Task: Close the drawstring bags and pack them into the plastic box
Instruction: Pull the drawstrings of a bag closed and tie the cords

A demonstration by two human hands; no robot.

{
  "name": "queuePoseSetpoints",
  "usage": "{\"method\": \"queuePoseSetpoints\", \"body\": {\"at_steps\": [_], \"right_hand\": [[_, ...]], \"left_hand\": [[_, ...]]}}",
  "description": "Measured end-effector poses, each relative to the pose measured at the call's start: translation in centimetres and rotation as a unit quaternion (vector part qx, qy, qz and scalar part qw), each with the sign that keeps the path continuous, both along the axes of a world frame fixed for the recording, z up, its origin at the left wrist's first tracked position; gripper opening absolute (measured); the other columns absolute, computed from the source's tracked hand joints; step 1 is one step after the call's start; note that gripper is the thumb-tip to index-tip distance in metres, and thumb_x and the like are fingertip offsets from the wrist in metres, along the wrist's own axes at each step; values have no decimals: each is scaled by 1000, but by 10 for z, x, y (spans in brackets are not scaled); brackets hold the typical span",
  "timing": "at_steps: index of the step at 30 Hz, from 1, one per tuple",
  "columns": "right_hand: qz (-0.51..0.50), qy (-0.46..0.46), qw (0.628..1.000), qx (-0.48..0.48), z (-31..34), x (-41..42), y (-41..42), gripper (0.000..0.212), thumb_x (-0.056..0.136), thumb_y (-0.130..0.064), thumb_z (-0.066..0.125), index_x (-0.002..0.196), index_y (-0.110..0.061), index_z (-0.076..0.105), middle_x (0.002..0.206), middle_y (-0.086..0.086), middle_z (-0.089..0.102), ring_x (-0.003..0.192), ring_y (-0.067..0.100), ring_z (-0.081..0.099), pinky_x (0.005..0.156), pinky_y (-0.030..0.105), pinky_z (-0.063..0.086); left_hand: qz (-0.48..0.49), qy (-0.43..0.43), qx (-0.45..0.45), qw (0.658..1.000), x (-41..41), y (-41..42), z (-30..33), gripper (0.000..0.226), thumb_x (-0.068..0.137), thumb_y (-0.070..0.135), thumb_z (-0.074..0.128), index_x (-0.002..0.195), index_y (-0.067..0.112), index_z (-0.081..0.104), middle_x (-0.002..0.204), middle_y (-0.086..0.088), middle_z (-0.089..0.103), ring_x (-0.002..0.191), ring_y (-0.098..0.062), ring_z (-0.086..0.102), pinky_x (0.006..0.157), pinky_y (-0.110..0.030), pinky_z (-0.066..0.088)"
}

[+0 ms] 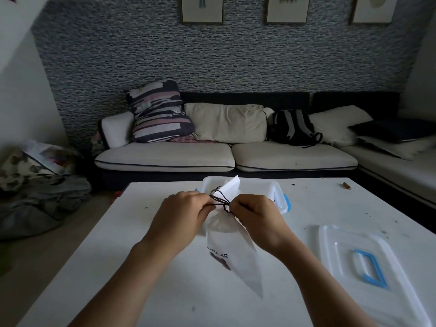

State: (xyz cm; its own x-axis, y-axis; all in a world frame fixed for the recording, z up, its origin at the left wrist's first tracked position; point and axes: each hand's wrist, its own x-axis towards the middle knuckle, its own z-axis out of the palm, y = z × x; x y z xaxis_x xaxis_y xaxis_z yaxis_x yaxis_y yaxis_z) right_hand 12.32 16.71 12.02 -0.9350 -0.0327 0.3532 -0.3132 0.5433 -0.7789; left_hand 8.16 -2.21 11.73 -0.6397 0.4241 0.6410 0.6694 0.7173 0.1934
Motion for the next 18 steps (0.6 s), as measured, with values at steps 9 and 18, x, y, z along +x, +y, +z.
{"method": "queuePoseSetpoints", "body": {"at_steps": [9,18], "right_hand": [[-2,7,1000,29,-4,-2,-5,32,95,-17,53,71,4,50,61,6,40,58,9,29,52,27,25],[16,18,1000,-11,-3,-3,-6,31,96,-15,54,66,-9,58,64,11,52,59,10,38,57,31,32]], "left_hand": [[40,-123,324,937,16,11,1,10,65,23,64,75,21,64,72,8,67,71,-7,63,64,-23,50],[-33,63,200,977,25,27,-2,9,74,13,75,82,15,78,80,7,74,73,-9,68,66,-29,54]]}}
